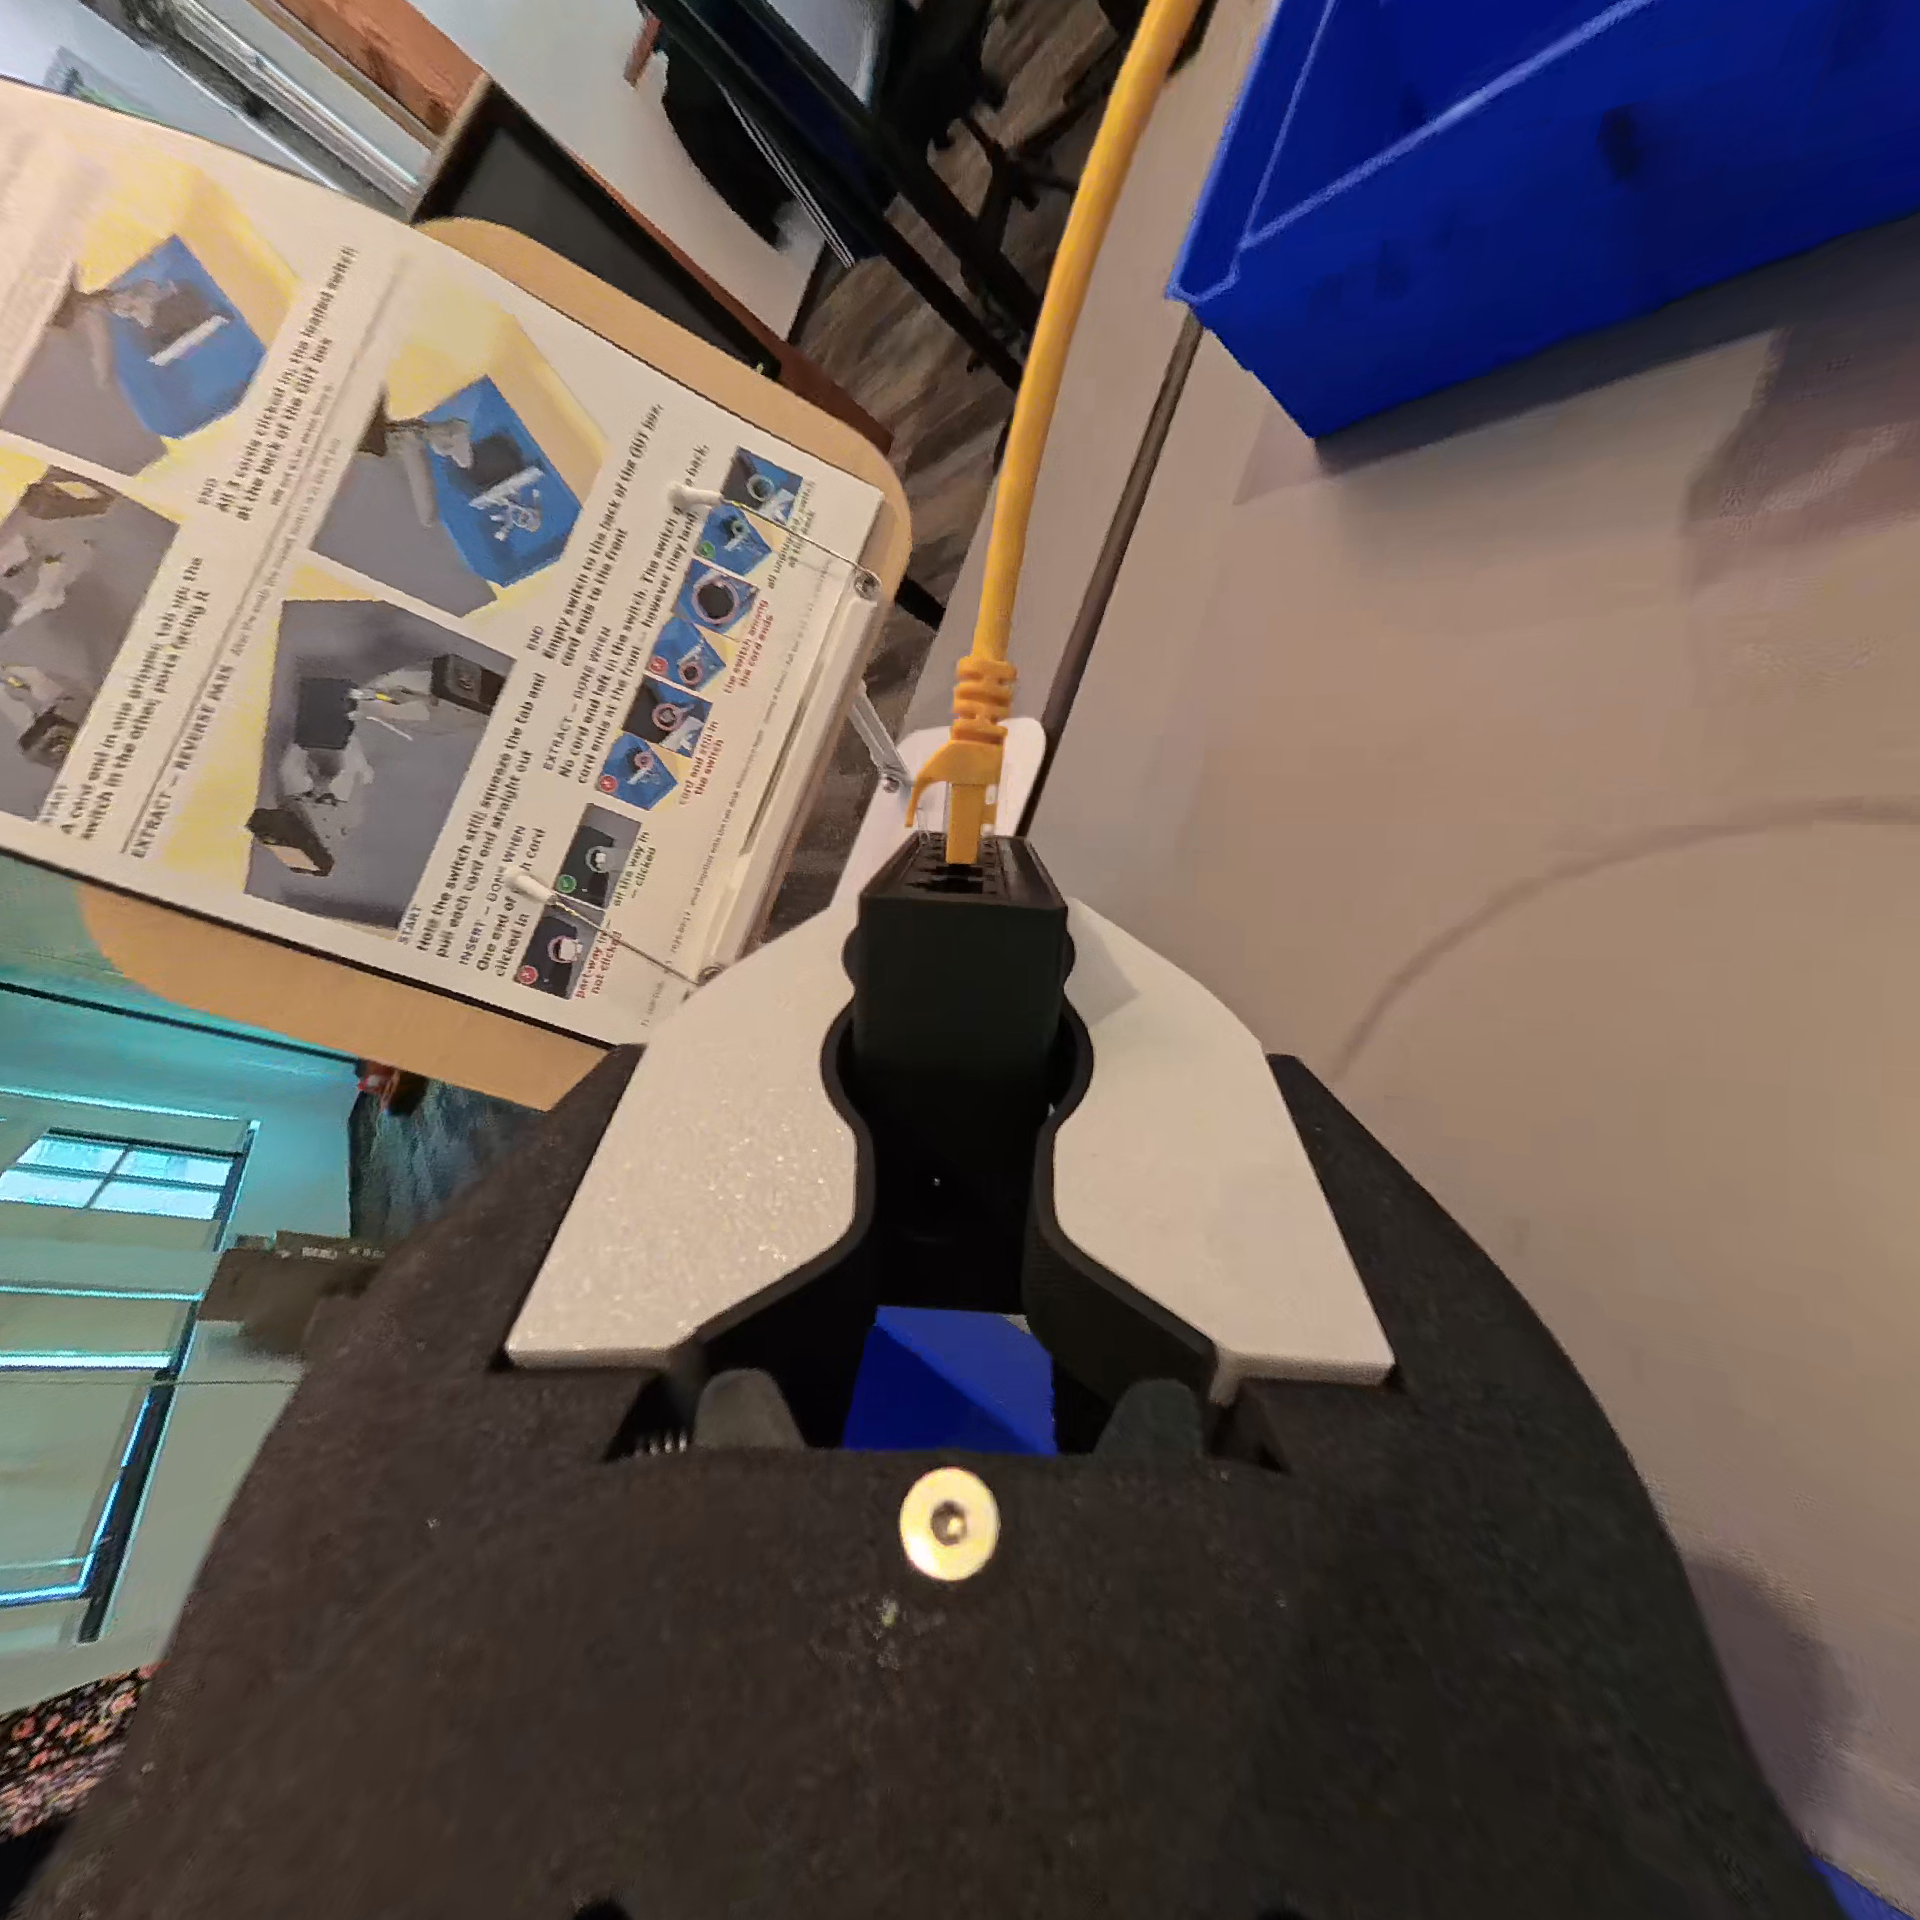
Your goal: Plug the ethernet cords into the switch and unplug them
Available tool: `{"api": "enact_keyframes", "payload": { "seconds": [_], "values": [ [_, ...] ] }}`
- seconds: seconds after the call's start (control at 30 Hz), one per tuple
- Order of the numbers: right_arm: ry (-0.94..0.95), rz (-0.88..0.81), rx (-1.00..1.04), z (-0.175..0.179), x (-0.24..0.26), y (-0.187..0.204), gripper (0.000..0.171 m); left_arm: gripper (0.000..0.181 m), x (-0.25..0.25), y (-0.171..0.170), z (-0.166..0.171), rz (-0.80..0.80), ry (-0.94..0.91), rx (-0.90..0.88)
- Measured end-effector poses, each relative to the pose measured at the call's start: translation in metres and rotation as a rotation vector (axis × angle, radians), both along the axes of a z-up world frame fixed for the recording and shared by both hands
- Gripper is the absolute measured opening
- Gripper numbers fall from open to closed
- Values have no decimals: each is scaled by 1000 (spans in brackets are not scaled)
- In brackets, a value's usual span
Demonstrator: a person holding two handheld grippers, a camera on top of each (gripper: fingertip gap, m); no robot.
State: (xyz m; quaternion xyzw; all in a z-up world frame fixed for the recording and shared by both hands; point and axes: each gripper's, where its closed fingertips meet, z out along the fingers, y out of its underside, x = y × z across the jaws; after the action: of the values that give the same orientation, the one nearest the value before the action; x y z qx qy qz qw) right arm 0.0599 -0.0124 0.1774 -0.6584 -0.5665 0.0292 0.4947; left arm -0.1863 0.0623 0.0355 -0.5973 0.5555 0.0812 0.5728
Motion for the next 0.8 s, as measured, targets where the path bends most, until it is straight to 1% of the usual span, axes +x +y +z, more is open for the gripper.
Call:
{"api": "enact_keyframes", "payload": {
  "seconds": [0.1,0.17,0.23,0.37,0.43,0.53,0.73,0.8],
  "values": [
    [-191,-66,-34,-59,46,20,11,29,-5,-6,16,-9,-50,23],
    [-290,-18,-108,-105,65,20,12,29,-7,-10,24,-18,-74,35],
    [-383,-16,-166,-145,83,24,12,29,-9,-13,31,-27,-92,46],
    [-642,16,-203,-202,113,33,11,29,-12,-17,37,-31,-107,55],
    [-716,52,-227,-223,116,33,11,29,-13,-18,38,-32,-109,58],
    [-740,76,-303,-250,111,33,12,29,-8,-21,39,-47,-111,57],
    [-648,81,-403,-284,95,35,14,29,8,-27,36,-106,-117,49],
    [-594,81,-418,-289,90,33,22,29,15,-31,34,-141,-128,38]
  ]
}}
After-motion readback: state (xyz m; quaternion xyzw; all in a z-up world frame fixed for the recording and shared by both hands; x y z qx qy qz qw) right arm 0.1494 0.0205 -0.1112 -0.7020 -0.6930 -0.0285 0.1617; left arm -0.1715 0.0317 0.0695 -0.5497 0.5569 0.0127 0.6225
